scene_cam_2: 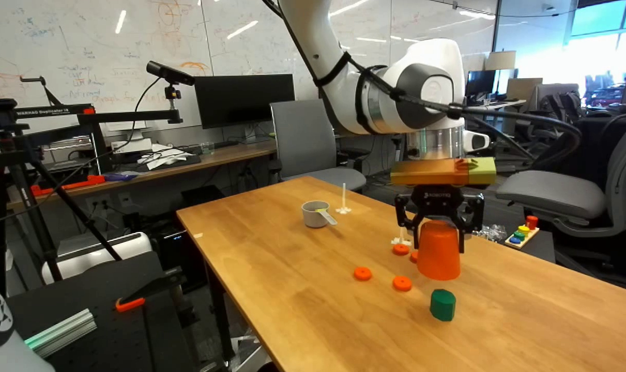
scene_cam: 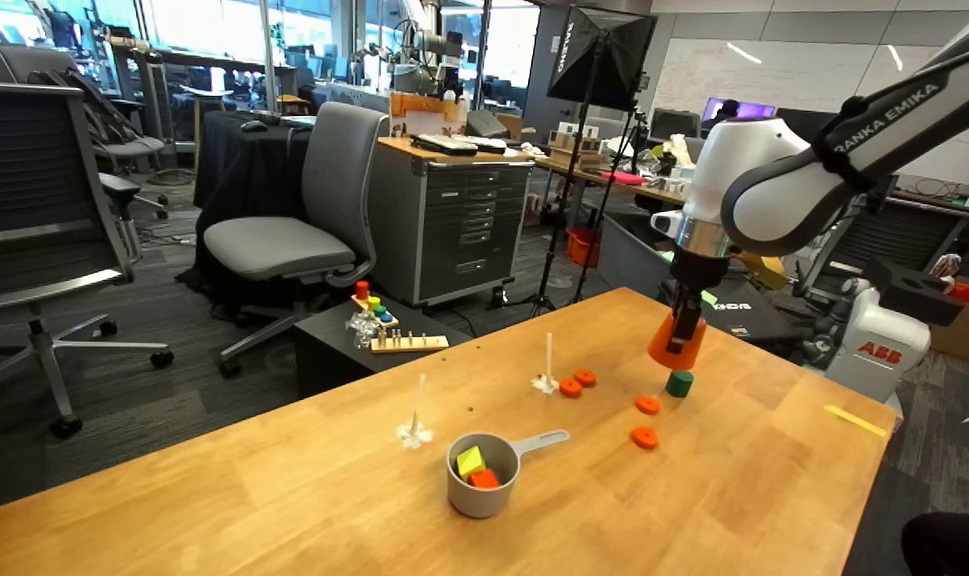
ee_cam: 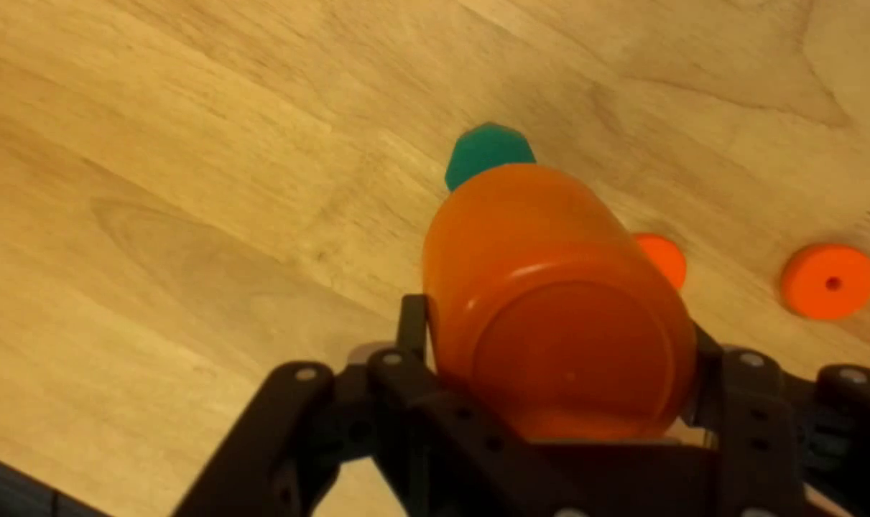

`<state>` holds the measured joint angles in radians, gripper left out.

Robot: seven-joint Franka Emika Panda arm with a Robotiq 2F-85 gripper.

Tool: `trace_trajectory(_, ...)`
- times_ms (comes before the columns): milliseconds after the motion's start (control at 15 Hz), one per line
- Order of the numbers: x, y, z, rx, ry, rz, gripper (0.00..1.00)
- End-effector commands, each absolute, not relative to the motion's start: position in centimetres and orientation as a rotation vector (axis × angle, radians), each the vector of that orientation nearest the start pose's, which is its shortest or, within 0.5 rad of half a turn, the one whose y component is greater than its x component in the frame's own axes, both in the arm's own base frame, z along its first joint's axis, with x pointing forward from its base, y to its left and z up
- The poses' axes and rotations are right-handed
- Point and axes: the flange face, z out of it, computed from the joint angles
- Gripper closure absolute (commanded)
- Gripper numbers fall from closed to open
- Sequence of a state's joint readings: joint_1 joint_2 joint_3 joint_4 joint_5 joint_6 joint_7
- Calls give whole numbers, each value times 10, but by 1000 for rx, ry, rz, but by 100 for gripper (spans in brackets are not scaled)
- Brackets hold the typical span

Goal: Put the three blocks in the gray cup

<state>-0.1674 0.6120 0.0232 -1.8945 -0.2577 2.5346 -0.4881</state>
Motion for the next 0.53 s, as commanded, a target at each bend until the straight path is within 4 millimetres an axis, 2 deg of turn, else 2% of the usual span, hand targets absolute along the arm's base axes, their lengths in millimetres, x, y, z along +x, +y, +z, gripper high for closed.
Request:
trace_trajectory(0, 618, -79, 227, -3211, -876, 15, 50)
trace_trajectory(200, 618, -77, 242, -3221, -860, 14, 50)
trace_trajectory(333, 618, -69, 241, -3209, -876, 11, 50)
trace_trajectory(467, 619, -70, 240, -3218, -869, 18, 50)
